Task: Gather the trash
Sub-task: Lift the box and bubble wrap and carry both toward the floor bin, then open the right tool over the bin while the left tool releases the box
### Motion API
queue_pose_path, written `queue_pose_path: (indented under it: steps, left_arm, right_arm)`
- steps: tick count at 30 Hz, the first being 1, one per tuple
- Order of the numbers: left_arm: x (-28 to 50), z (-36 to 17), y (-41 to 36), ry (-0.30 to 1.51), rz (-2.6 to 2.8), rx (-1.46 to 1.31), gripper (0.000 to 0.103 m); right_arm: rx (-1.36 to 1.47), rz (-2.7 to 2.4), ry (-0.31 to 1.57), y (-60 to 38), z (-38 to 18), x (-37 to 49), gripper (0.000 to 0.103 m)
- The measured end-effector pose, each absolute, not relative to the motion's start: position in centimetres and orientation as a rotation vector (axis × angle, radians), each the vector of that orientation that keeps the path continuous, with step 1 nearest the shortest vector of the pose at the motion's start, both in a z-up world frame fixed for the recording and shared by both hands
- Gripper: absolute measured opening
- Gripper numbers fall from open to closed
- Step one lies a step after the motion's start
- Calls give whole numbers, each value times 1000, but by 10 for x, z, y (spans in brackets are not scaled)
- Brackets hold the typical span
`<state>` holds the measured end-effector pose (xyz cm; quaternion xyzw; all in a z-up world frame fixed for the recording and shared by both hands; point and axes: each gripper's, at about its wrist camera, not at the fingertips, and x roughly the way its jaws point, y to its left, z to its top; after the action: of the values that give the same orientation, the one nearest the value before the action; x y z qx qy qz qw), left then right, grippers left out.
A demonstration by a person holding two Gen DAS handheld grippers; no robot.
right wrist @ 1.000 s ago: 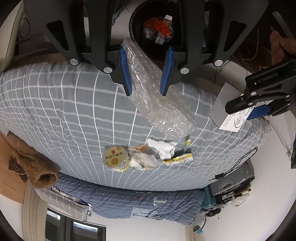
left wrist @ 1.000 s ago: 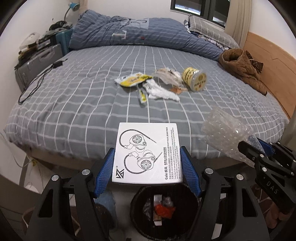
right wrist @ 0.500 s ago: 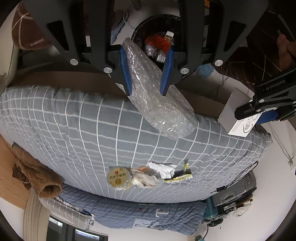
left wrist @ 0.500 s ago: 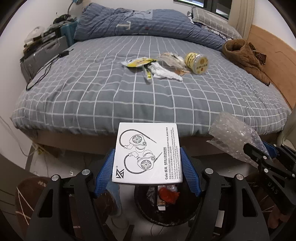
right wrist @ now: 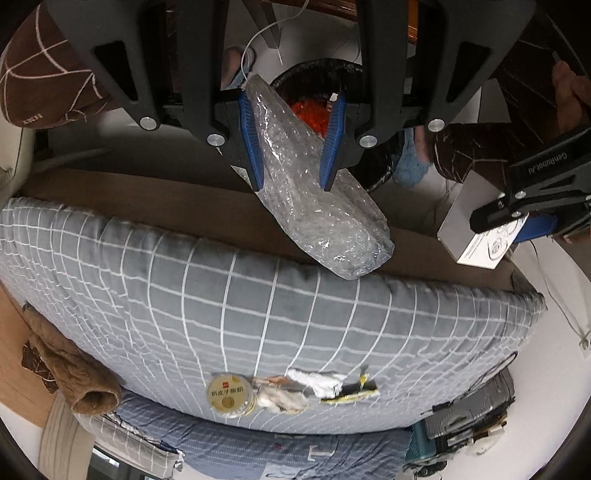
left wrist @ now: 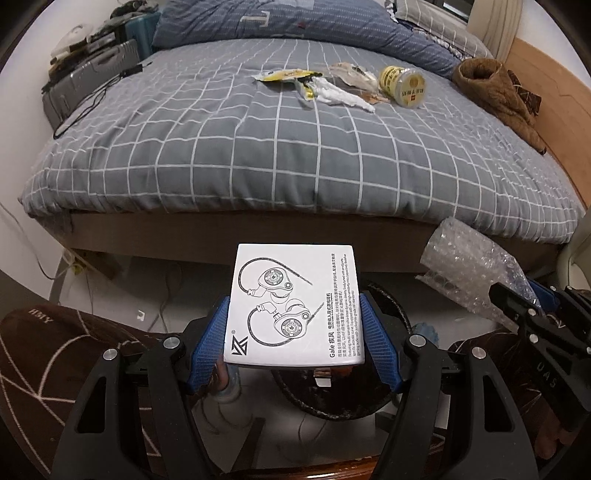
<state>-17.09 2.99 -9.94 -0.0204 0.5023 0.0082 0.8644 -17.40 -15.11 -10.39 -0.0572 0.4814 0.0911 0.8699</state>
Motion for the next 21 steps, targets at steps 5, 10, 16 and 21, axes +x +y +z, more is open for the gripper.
queue_pose_path:
  steps: [5,10,16,21]
  left_arm:
    - [-170,-115,31,1059,9,-51,68]
    - [-166,-133,34,1088,19,-40,68]
    - [-160,-147,34,1105,25,-37,68]
    - [-151,-155,37,1120,43,-20,68]
  right_arm:
    - [-119,206,1042,-148,-121,-170,30]
    - [-120,203,1081,-148,-140,-166,30]
    - [-132,205,1126,-143,-159,-157,30]
    - [-137,208,1145,-133,-167,-150,31]
